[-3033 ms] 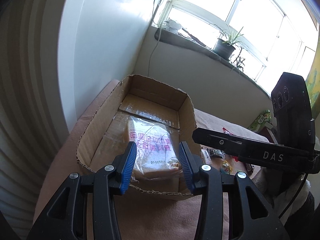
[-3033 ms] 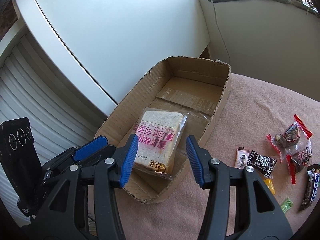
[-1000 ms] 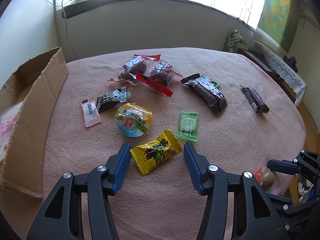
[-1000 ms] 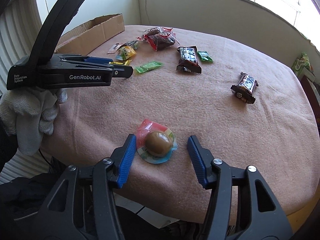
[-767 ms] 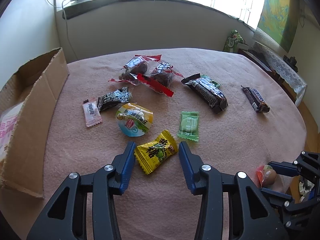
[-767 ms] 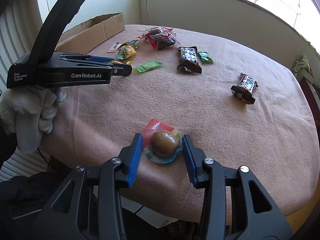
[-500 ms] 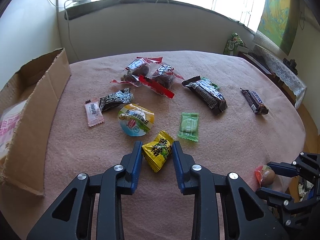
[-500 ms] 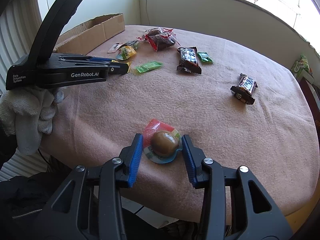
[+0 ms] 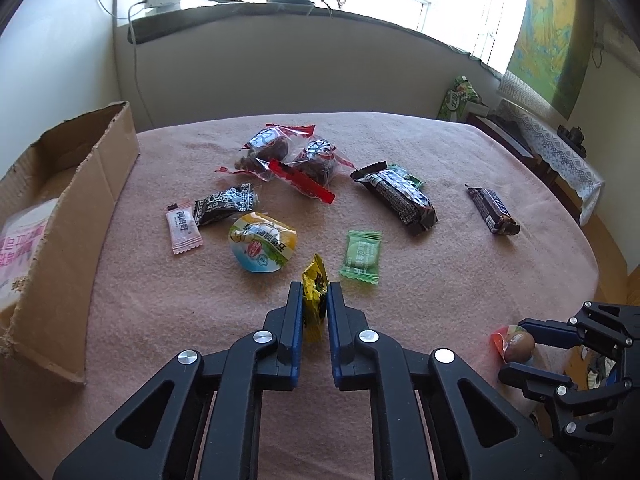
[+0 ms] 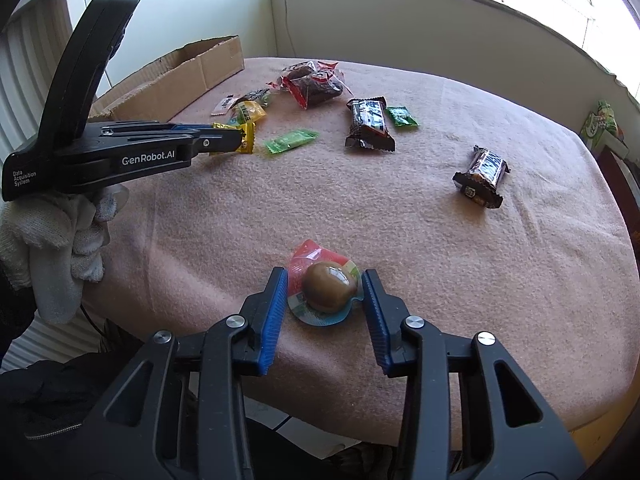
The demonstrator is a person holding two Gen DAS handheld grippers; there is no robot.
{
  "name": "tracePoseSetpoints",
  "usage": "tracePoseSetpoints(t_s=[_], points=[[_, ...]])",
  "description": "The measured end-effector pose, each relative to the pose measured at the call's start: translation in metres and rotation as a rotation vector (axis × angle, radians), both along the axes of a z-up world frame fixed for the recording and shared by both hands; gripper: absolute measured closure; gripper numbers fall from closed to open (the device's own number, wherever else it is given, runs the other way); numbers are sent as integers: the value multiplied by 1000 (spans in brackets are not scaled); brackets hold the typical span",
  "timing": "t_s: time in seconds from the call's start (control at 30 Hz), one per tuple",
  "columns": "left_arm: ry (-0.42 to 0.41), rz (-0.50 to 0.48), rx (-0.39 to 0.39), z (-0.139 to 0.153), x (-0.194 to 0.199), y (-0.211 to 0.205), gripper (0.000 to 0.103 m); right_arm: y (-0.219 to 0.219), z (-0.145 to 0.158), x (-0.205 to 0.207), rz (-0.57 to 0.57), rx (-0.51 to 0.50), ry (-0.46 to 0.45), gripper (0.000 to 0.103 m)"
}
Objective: Organize snacks
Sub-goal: 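Carry the yellow packet and round candy into the box with both tools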
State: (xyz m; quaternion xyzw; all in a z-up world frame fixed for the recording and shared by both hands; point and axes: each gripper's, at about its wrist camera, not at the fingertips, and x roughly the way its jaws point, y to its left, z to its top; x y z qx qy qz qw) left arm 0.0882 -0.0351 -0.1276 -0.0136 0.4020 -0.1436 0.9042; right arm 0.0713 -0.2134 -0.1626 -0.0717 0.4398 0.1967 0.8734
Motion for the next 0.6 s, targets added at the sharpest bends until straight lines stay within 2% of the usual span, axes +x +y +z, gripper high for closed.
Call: tracePoseSetpoints(t_s=[0.07,0.17,0.6], points=[[-6,-19,32,-3,-2,-6,93,-1,-1,1,-2,2,4,63],[5,-22,39,-6,1,-9,93,-1,-2,1,-4,3,3,63],[-20,0,-28,8,-6,2,94,-2,10,3,-13,24,-26,64]])
